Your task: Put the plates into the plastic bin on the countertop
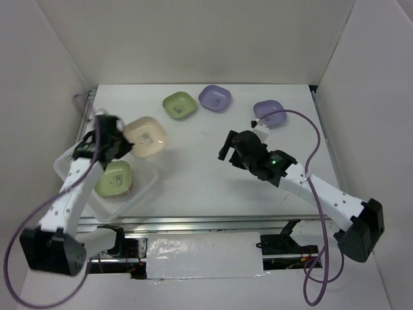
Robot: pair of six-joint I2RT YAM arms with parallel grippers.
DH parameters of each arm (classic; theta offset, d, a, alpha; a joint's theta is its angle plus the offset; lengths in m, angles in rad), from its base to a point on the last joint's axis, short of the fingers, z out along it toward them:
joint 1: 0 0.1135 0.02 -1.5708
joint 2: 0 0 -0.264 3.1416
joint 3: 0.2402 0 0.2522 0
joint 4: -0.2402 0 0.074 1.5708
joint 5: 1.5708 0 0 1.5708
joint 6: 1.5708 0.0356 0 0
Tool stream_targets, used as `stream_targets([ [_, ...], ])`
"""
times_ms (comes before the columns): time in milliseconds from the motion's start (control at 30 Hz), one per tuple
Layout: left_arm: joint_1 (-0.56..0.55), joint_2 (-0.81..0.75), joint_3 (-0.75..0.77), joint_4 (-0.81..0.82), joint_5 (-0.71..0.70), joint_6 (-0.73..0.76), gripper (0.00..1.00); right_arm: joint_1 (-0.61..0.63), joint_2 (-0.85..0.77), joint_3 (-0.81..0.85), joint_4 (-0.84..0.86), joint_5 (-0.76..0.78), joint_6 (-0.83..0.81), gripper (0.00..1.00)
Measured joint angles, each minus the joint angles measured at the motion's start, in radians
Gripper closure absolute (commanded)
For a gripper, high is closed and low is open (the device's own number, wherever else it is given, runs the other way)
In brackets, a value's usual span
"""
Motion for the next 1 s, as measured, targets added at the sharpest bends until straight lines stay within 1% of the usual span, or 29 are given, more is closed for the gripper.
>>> stream_targets([
  [33, 0.124, -0.087, -0.068, 0.002, 0.003, -0.023, 1.0, -0.031, -0.031, -0.034, 0.005, -0.008, -0.002, 0.0],
  [133, 0.405, -0.317, -0.216, -0.02, -0.002, -0.09, 1.0, -0.103, -0.082, -0.109, 0.015, -0.039, -0.007, 0.0],
  [167, 0.481, -0.383, -0.261, -0.03, 0.01, -0.115, 1.0, -0.118, -0.087, -0.127, 0.018, -0.05, -0.01, 0.0],
  [233, 0.584, -0.475, -0.325, -0.057, 0.029, -0.153, 1.0, -0.14, -0.087, -0.153, 0.02, -0.076, -0.017, 0.0],
  [300, 0.668, -0.521, -0.4, -0.069, 0.069, -0.185, 1.0, -0.159, -0.088, -0.171, 0.021, -0.097, -0.025, 0.0],
  [367, 0.72, -0.55, -0.473, -0.08, 0.097, -0.215, 1.0, -0.169, -0.089, -0.184, 0.023, -0.111, -0.035, 0.0],
  [433, 0.743, -0.583, -0.541, -0.088, 0.125, -0.251, 1.0, -0.177, -0.096, -0.195, 0.026, -0.124, -0.042, 0.0],
  [533, 0.751, -0.683, -0.604, -0.1, 0.174, -0.314, 1.0, -0.18, -0.115, -0.211, 0.028, -0.142, -0.053, 0.0],
  [633, 0.751, -0.758, -0.613, -0.095, 0.199, -0.366, 0.79, -0.18, -0.131, -0.227, 0.034, -0.152, -0.062, 0.0],
  [667, 0.751, -0.771, -0.613, -0.087, 0.202, -0.378, 0.64, -0.18, -0.135, -0.231, 0.034, -0.153, -0.064, 0.0],
  [700, 0.752, -0.773, -0.613, -0.082, 0.207, -0.386, 0.55, -0.181, -0.138, -0.235, 0.036, -0.154, -0.066, 0.0],
  [733, 0.752, -0.771, -0.613, -0.078, 0.213, -0.393, 0.4, -0.184, -0.14, -0.24, 0.037, -0.155, -0.069, 0.0],
  [767, 0.752, -0.768, -0.613, -0.076, 0.22, -0.4, 0.01, -0.185, -0.142, -0.242, 0.037, -0.156, -0.07, 0.0],
  [900, 0.752, -0.76, -0.613, -0.077, 0.242, -0.418, 0.01, -0.214, -0.144, -0.246, 0.04, -0.172, -0.086, 0.0],
  [1000, 0.752, -0.767, -0.598, -0.102, 0.253, -0.415, 0.01, -0.262, -0.144, -0.246, 0.048, -0.187, -0.103, 0.0],
])
